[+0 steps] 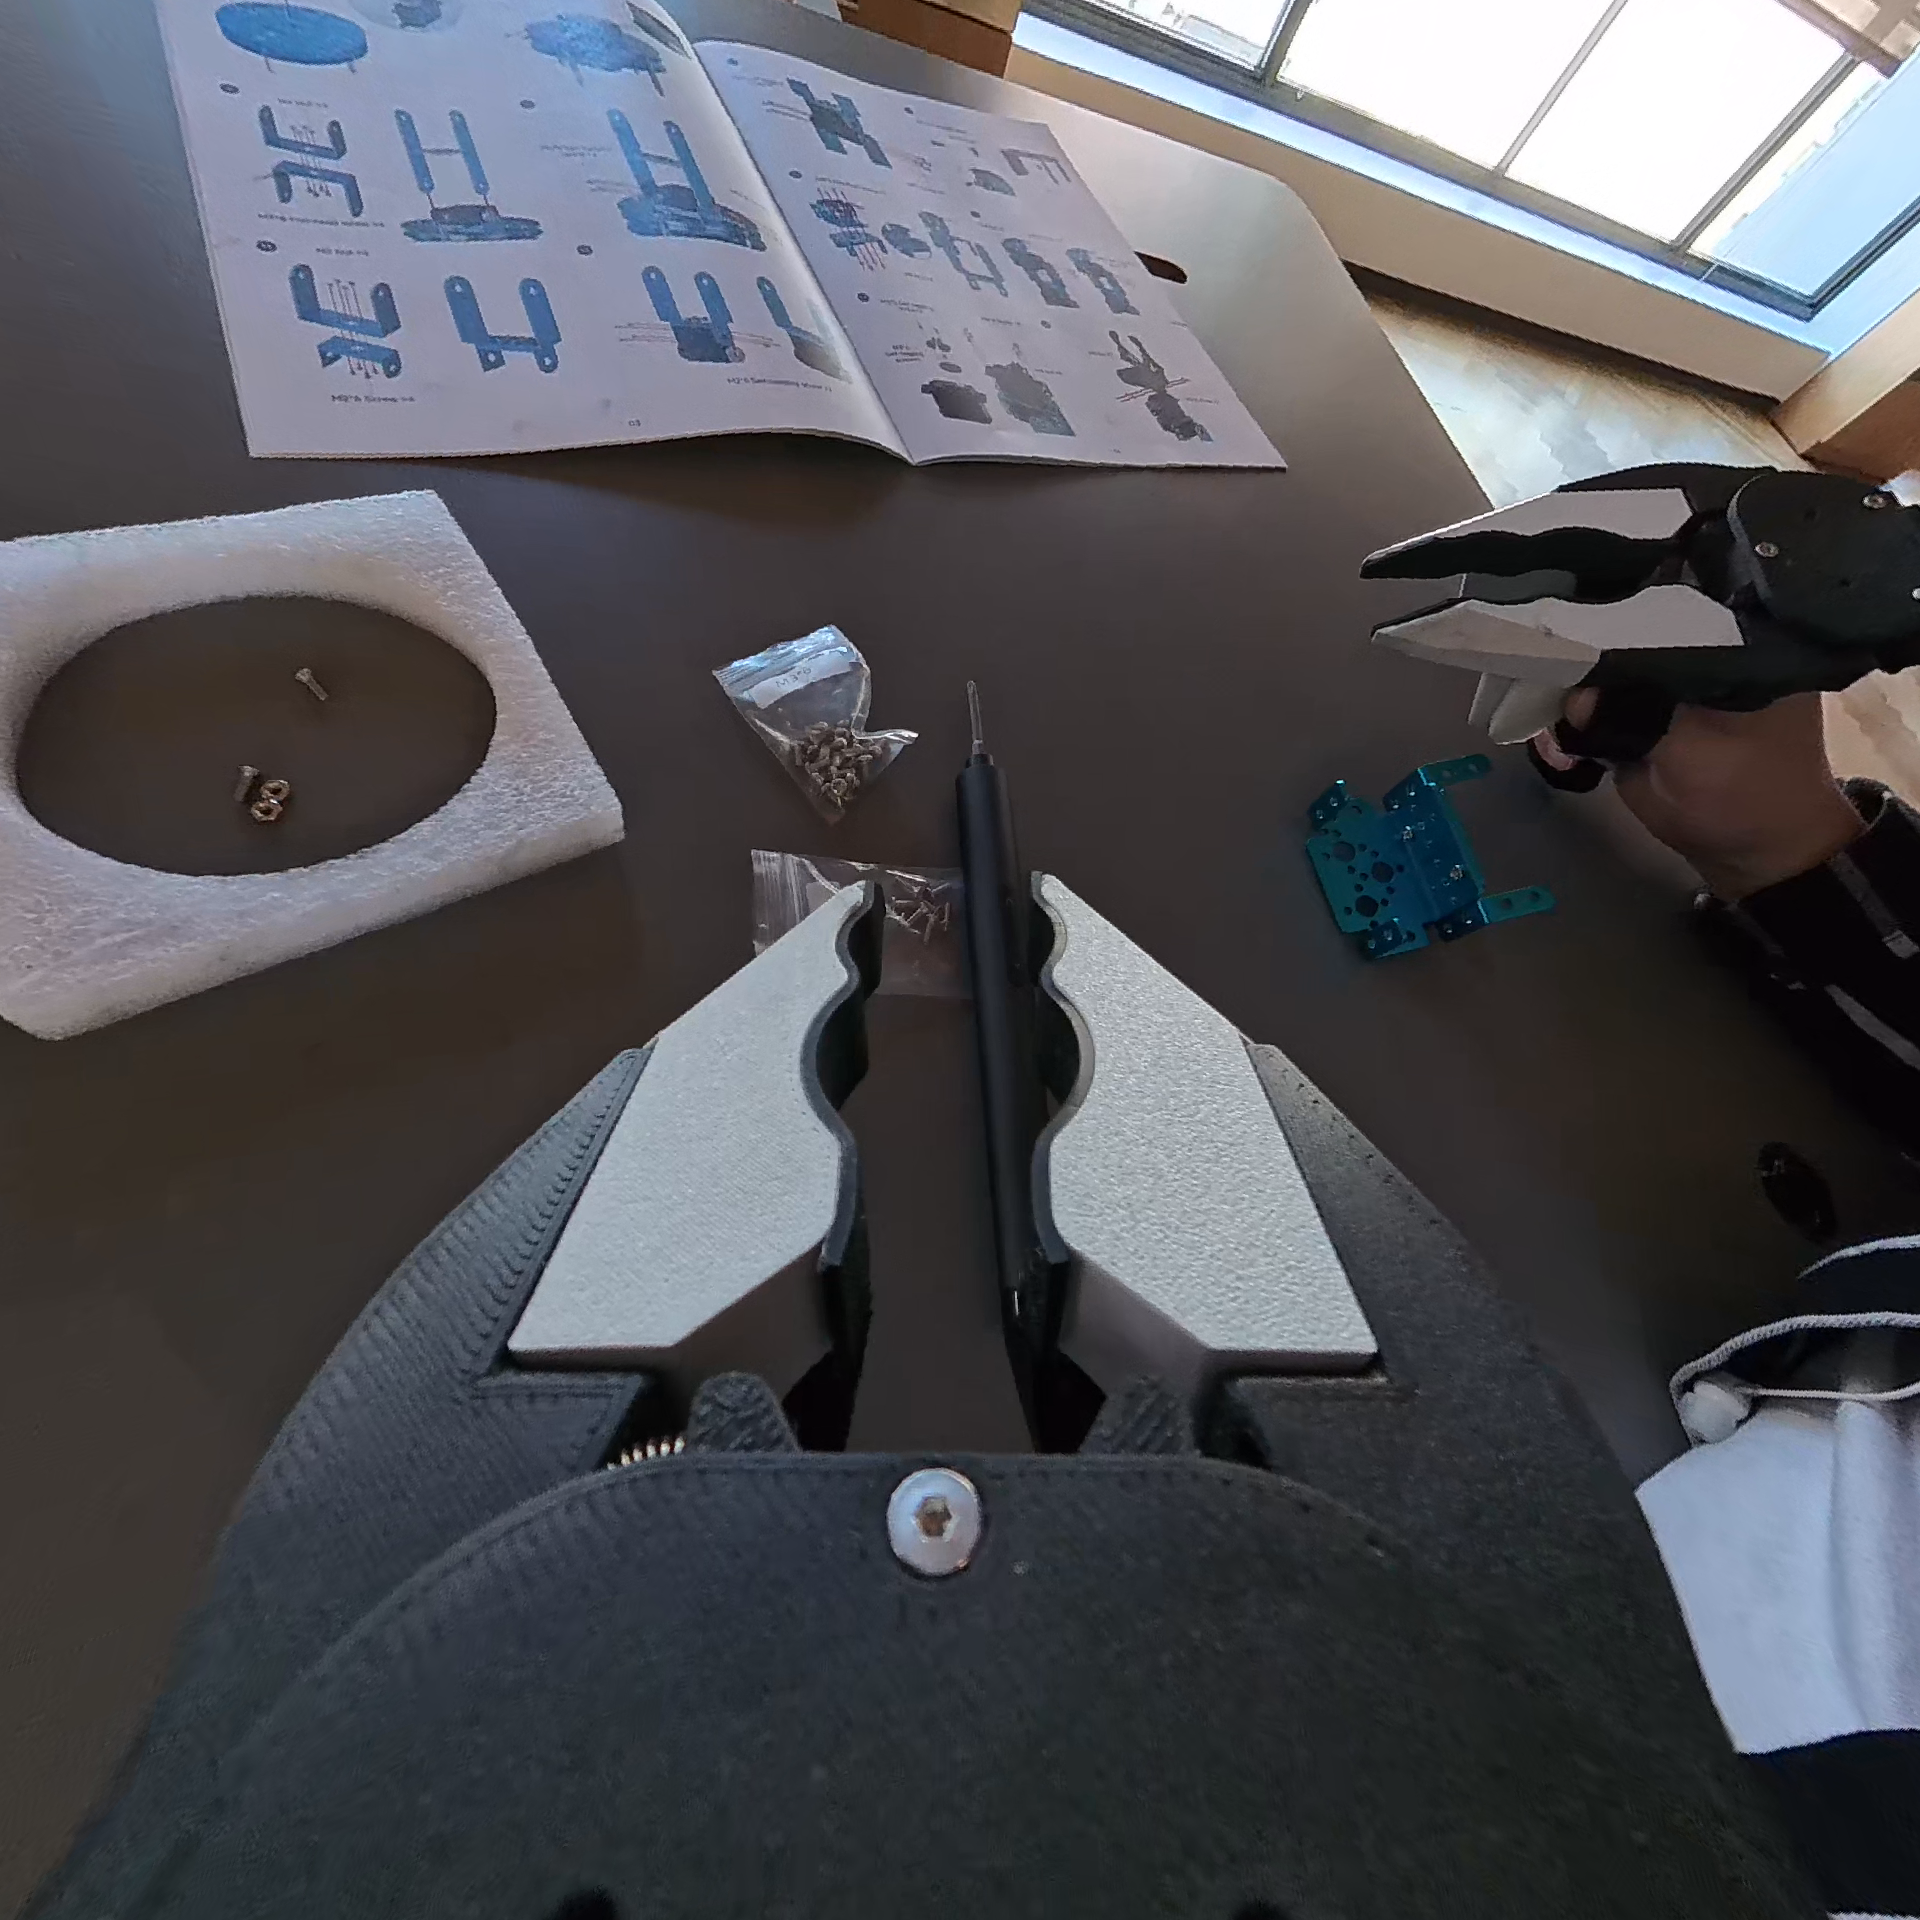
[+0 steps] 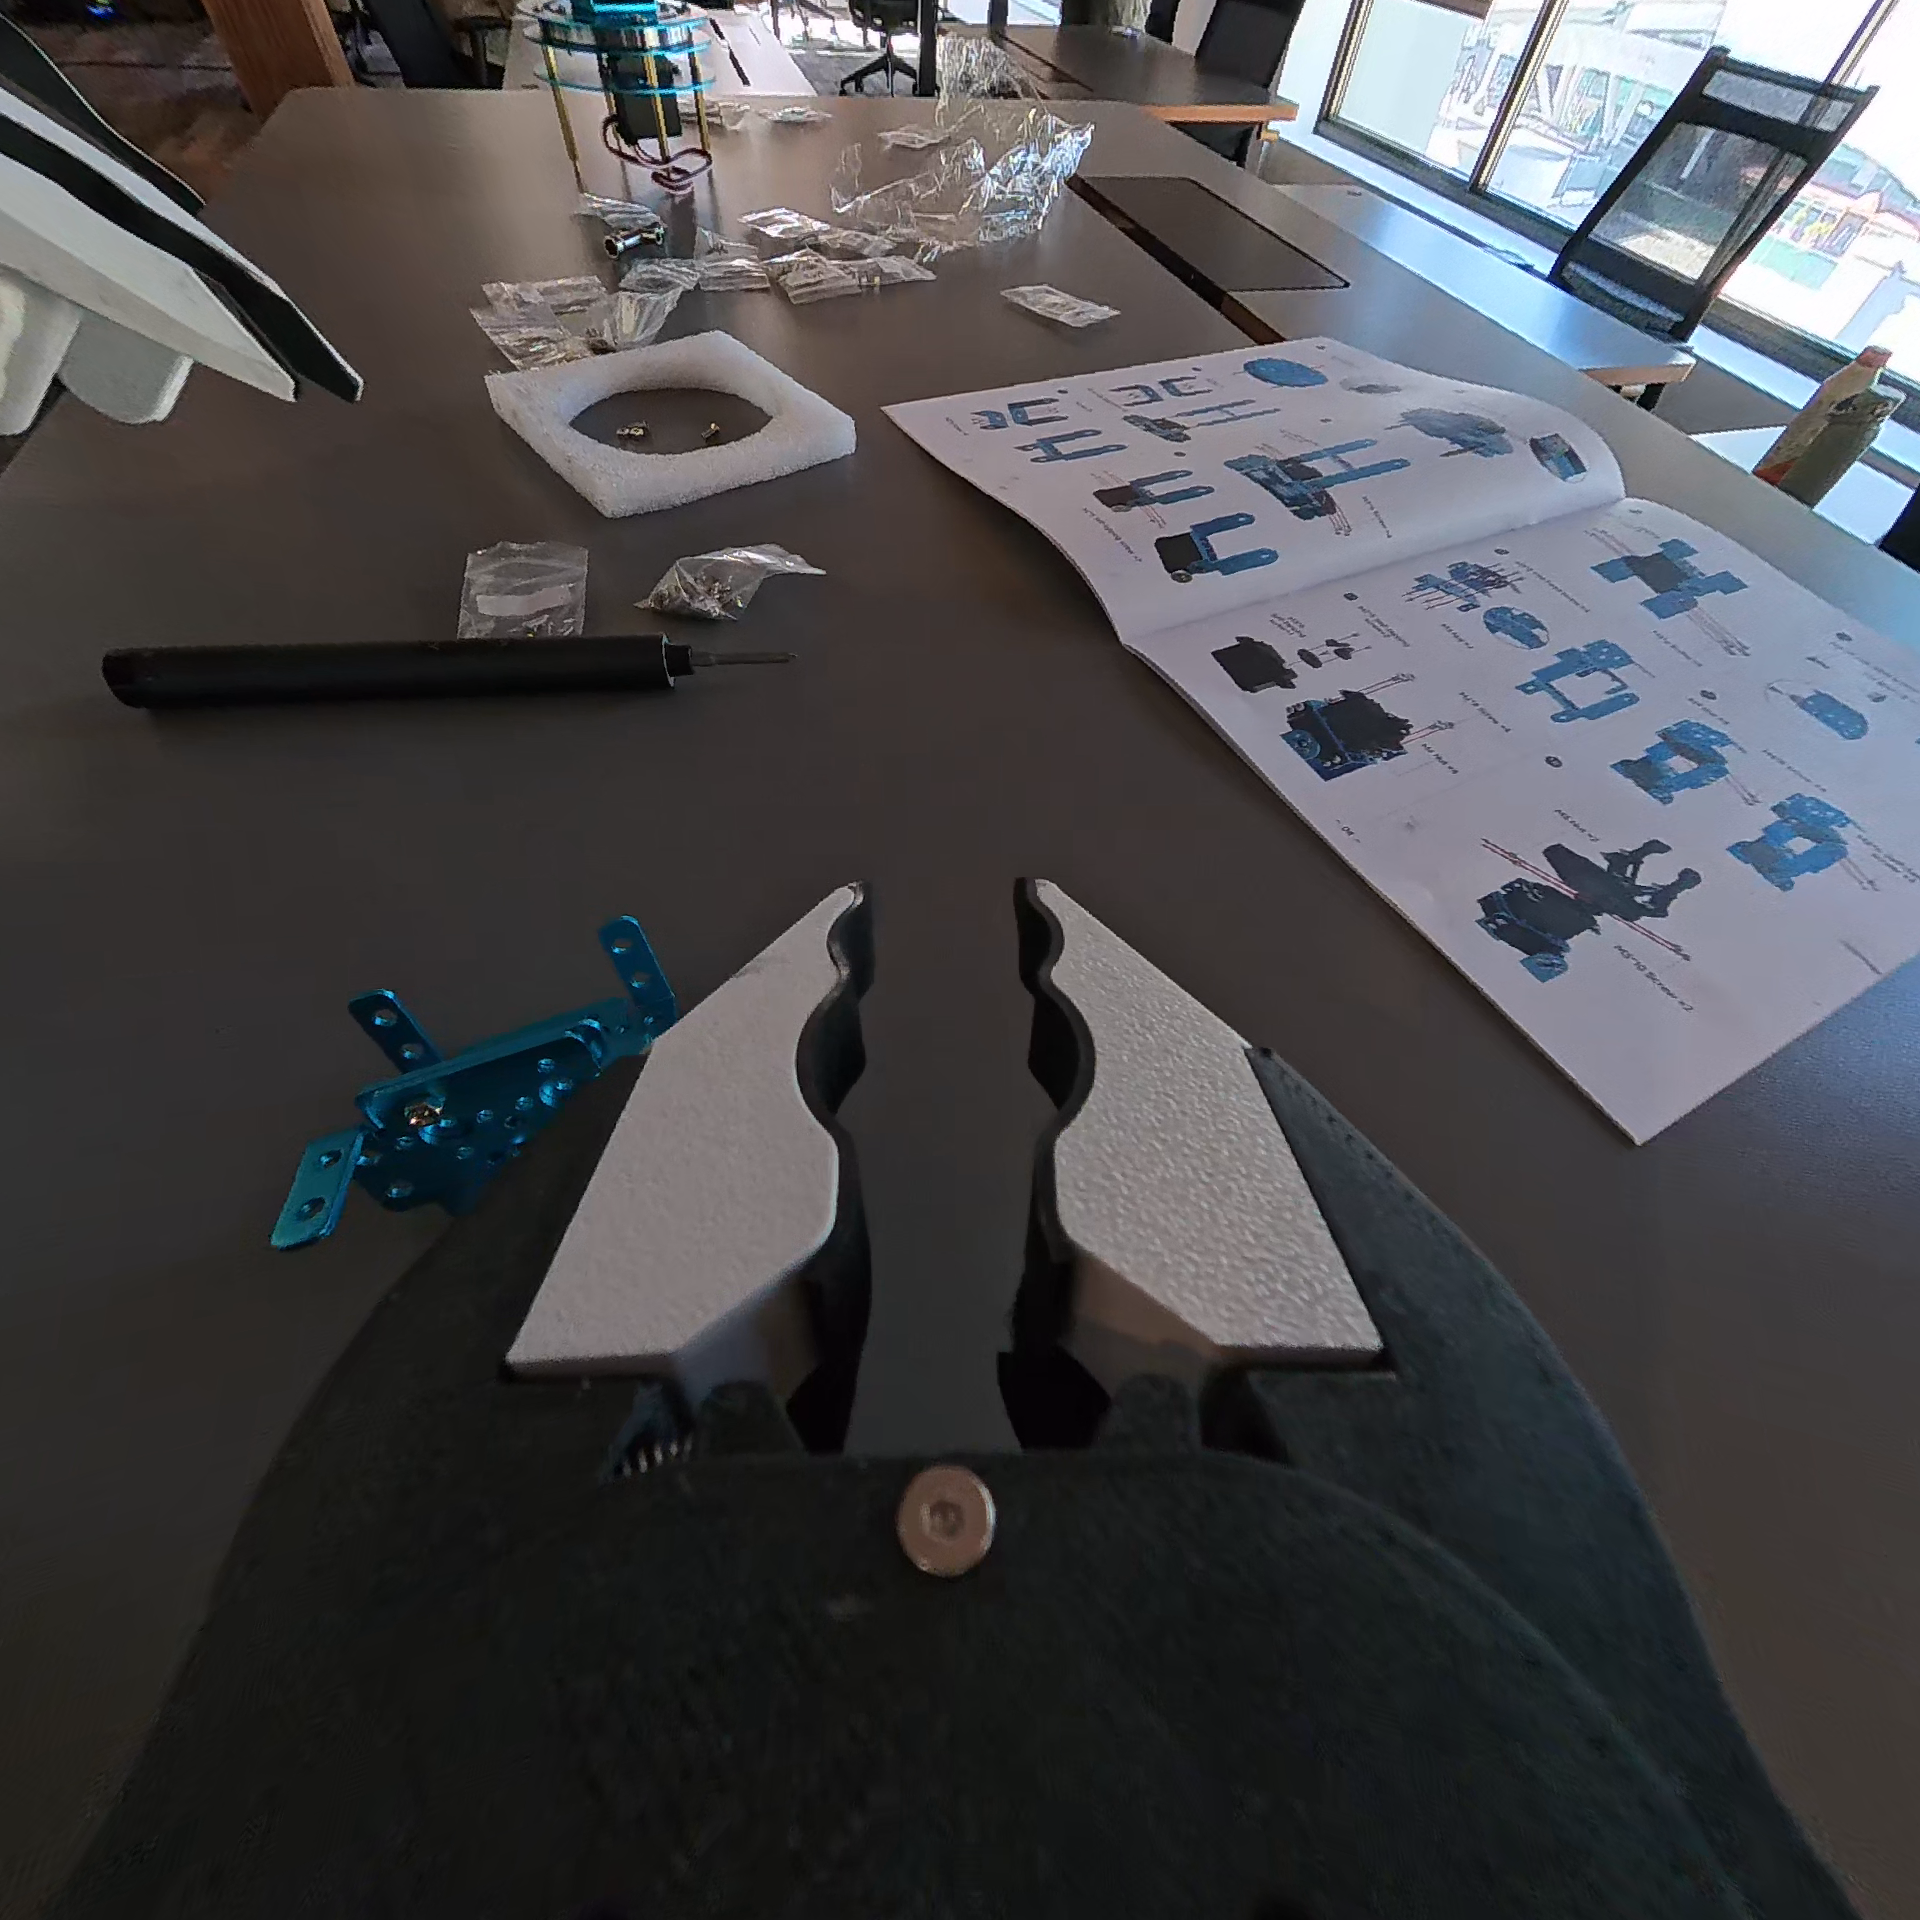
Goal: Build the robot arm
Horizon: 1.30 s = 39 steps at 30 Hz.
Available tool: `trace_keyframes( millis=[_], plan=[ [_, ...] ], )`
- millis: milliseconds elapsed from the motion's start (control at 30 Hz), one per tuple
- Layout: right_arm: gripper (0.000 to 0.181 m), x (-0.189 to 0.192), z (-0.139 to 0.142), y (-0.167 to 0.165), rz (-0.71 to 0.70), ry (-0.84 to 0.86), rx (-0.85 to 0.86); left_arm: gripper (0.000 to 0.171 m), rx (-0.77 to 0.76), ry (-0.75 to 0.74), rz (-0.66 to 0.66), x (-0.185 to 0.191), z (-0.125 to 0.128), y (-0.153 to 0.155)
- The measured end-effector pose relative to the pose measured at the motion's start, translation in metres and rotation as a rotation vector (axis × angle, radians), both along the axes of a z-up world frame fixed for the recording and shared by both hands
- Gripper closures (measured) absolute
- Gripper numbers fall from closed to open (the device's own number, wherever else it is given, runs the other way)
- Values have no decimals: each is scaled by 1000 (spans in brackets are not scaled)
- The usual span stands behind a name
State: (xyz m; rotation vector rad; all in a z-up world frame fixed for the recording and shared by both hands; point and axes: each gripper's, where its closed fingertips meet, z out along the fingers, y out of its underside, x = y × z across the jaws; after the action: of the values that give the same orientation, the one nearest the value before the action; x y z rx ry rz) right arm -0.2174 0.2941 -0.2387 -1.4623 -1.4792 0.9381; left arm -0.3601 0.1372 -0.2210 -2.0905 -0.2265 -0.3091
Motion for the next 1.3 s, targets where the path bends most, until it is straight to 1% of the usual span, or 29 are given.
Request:
trace_keyframes(
  millis=[633, 867, 967, 1167, 1233, 1300],
  plan=[
    [154, -1, -4, 2, -2, -18, 5, 145, 1, -6, -3, 1, 0, 0],
    [155, -1, -4, 7, -22, -20, 52, 145, 39, -3, -49, 11, 9, 3],
    [155, 0, -4, 11, -37, -24, 117, 144, 89, -36, -121, 28, 15, 11],
    [155, 2, -1, 11, -61, -4, 194, 143, 144, -37, -232, 69, 23, 29],
    [154, 6, 6, 7, -52, 20, 166, 144, 164, -35, -242, 89, 29, 38],
    [152, 22, 18, -1, -36, 57, 166, 143, 184, -27, -244, 115, 41, 47]
  ],
)
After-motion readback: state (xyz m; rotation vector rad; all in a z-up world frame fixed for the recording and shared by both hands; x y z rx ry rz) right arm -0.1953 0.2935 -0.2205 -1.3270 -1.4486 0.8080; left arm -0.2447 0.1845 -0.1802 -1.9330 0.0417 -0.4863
